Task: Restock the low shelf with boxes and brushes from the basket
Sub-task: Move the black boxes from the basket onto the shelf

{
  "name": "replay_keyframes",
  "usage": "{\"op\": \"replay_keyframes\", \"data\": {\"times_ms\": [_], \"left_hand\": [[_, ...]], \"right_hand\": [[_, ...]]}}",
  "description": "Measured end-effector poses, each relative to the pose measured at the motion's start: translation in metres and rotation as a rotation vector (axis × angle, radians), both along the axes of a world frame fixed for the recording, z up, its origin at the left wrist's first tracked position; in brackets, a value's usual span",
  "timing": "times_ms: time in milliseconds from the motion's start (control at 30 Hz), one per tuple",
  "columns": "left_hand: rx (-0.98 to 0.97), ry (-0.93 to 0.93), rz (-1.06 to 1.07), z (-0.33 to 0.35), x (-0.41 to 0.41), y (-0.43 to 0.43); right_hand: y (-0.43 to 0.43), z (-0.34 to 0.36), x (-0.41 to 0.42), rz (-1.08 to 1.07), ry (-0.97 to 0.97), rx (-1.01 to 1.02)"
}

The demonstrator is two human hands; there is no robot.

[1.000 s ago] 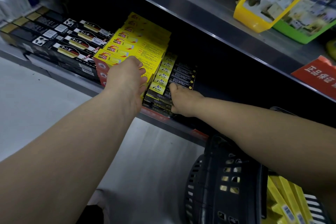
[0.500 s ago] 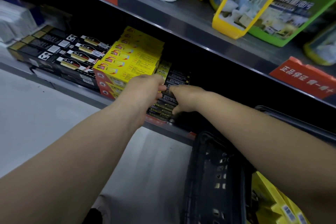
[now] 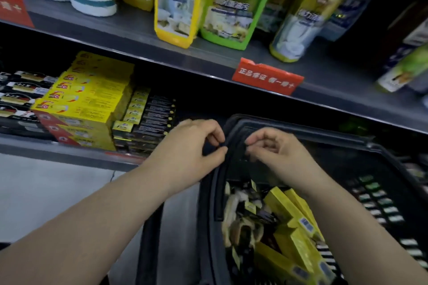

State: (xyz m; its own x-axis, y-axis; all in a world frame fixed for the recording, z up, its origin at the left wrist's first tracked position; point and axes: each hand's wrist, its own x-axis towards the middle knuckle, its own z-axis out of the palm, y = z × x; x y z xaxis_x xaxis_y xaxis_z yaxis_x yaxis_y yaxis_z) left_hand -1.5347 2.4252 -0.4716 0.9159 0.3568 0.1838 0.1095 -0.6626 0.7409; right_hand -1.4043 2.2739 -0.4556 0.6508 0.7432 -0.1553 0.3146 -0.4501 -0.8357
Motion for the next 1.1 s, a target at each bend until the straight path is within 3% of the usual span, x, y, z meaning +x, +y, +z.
{"op": "replay_keyframes", "data": {"times_ms": [167, 300, 400, 500, 600, 700, 800, 933, 1100], "left_hand": [[0.135, 0.018, -0.27, 0.003, 0.017, -0.05], [0.159, 0.067, -0.361, -0.001, 0.029, -0.072], [0.132, 0.137, -0.355, -0.005, 0.038, -0.078], [-0.019, 0.171, -0.284, -0.005, 0.044, -0.083], [-0.203, 0.245, -0.202, -0.009, 0.053, -0.09], [-0.349, 0.462, -0.164, -0.017, 0.057, -0.098], [-0.488, 0.666, -0.122, -0.028, 0.053, -0.107], [-0.589, 0.622, -0.276, -0.03, 0.049, -0.112], [-0.572, 0.494, -0.074, -0.032, 0.05, -0.104]], "right_hand": [[-0.06, -0.08, 0.031, -0.106, 0.03, -0.414], [-0.083, -0.147, 0.034, 0.19, -0.078, -0.856], [-0.089, -0.184, 0.029, 0.173, -0.082, -0.993], [-0.089, -0.199, 0.029, 0.198, -0.198, -1.044], [-0.084, -0.173, 0.035, 0.224, -0.241, -0.931], [-0.087, -0.125, 0.036, 0.087, -0.177, -0.65], [-0.1, -0.08, 0.019, -0.066, 0.087, -0.284], [-0.097, -0.056, -0.01, -0.173, 0.519, 0.068], [-0.088, -0.066, -0.004, -0.399, 0.629, 0.127]]}}
